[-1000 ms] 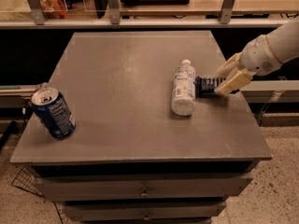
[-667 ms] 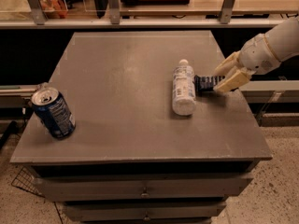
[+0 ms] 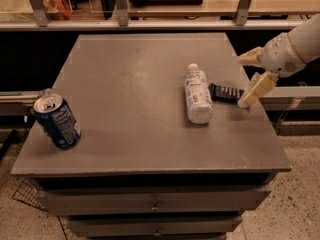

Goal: Move rxbar blueberry near blue plastic bottle

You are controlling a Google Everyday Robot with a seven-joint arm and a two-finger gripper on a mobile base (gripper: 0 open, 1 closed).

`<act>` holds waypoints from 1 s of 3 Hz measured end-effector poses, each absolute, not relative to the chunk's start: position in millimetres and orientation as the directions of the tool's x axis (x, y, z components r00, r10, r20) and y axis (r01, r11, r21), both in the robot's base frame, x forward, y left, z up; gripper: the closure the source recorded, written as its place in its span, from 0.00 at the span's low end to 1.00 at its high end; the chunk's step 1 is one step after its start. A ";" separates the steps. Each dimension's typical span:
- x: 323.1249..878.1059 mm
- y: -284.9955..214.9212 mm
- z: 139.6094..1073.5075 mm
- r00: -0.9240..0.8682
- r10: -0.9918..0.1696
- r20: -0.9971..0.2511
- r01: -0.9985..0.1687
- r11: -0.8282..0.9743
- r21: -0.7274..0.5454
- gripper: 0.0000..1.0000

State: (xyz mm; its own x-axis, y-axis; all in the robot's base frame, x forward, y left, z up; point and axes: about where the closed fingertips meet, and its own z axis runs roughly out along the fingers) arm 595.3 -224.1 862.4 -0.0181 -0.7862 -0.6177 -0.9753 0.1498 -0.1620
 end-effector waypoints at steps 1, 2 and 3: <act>596.7 -247.9 871.7 -0.060 -0.772 -0.633 -0.957 0.224 -0.182 0.00; 593.3 -282.4 876.8 -0.148 -0.691 -0.708 -0.910 0.376 -0.177 0.00; 569.6 -331.8 890.0 -0.290 -0.534 -0.794 -0.783 0.610 -0.124 0.00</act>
Offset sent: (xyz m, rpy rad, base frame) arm -0.0105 -0.1370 0.0311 0.2611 -0.1176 -0.4759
